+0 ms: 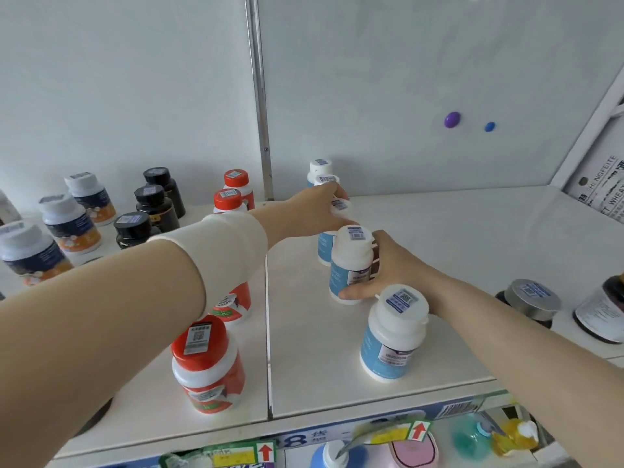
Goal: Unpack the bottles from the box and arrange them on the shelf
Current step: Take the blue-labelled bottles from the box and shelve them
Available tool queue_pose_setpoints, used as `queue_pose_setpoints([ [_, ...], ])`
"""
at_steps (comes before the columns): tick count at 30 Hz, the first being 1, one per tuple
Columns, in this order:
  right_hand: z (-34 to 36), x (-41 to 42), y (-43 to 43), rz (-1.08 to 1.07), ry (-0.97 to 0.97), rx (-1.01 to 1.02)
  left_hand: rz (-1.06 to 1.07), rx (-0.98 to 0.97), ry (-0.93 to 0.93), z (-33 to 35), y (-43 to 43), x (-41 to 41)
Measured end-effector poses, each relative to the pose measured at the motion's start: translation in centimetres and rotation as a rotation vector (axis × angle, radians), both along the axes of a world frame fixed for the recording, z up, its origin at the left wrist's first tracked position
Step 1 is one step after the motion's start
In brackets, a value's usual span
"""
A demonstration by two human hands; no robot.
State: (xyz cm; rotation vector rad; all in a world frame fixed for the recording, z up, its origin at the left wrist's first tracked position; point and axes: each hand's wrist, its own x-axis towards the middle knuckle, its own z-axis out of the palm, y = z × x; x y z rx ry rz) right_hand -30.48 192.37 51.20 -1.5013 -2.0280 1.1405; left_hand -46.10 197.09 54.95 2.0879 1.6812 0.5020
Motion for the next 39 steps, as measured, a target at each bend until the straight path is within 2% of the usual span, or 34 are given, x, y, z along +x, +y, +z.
queue_pose_setpoints([
  [5,3.0,1.5,-0.9,-0.030,0.030,-0.010,0.023,0.041,-0.040,2.2,-1.6,-0.3],
  [9,6.6,2.6,-1.9,-0.022,-0.009,0.066,0.098,0.174,0.082,5.1,-5.1,-1.6],
  [12,8.6,1.9,-3.7,-0.013,-0.053,0.180,0.186,0.280,0.300,6.7,-9.3,-2.7],
  [17,8.8,-2.7,-8.9,0.072,-0.203,0.525,0.368,0.407,0.799,6.8,-17.9,-4.6],
  [20,8.3,-6.7,-12.7,0.185,-0.295,0.662,0.448,0.395,0.939,6.5,-23.0,-6.8],
  [27,6.8,-19.3,-22.3,0.524,-0.381,0.881,0.704,0.198,1.035,4.3,-37.3,-16.9],
  [32,4.2,-31.0,-30.0,0.774,-0.395,0.940,0.868,-0.005,1.039,0.8,-48.0,-26.4],
  [37,-1.5,-44.5,-38.7,1.013,-0.417,1.009,1.054,-0.146,0.908,-5.0,-59.1,-37.1],
  [39,-5.0,-49.0,-42.2,1.102,-0.440,0.977,1.122,-0.219,0.815,-8.5,-63.0,-40.7],
])
